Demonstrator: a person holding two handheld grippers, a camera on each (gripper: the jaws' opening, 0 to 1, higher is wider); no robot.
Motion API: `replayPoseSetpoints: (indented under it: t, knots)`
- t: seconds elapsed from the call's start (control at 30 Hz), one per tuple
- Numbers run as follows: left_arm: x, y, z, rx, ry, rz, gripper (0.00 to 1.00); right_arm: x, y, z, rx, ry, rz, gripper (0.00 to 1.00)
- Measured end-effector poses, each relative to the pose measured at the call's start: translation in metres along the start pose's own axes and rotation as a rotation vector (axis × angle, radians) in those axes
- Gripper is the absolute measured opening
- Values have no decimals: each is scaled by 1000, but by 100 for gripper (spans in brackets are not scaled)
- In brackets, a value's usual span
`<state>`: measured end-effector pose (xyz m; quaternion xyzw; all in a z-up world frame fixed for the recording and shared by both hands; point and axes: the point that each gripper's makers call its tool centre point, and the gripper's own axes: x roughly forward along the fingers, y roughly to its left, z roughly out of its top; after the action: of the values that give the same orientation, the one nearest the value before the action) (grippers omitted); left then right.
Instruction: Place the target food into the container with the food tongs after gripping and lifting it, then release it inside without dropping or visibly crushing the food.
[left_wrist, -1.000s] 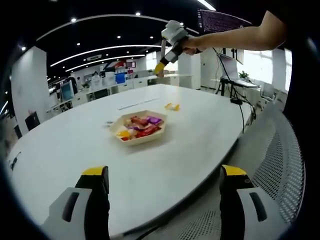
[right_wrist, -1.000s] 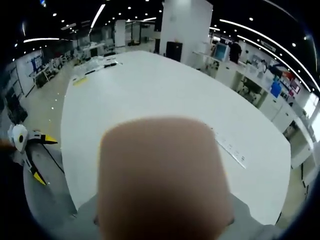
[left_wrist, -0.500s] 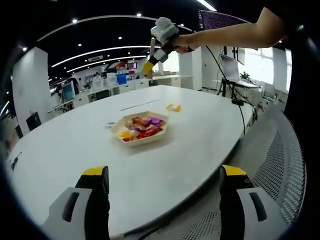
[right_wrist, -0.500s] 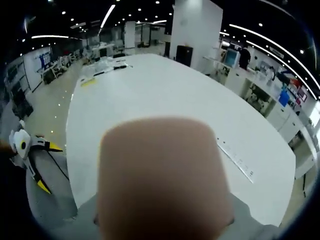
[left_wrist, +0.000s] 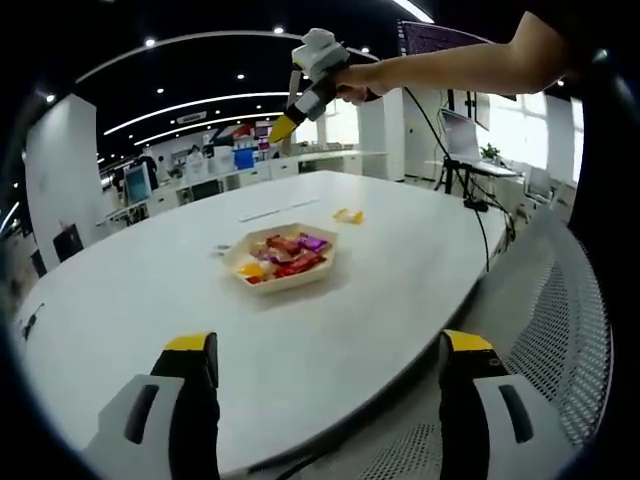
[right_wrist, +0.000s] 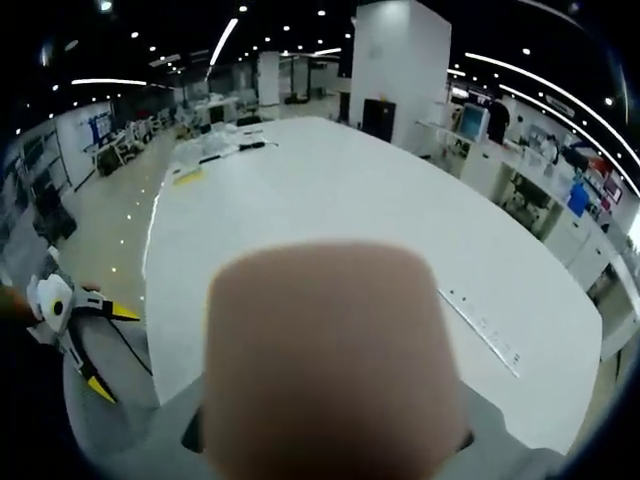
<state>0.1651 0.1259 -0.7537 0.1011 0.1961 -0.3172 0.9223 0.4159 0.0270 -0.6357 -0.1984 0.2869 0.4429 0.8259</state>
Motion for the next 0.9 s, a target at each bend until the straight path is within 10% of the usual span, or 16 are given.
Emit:
replayPoseSetpoints:
  t: [0.9]
  knots:
    - [1, -2, -5, -9, 32, -14, 89, -16, -32, -56, 65, 50, -35, 27]
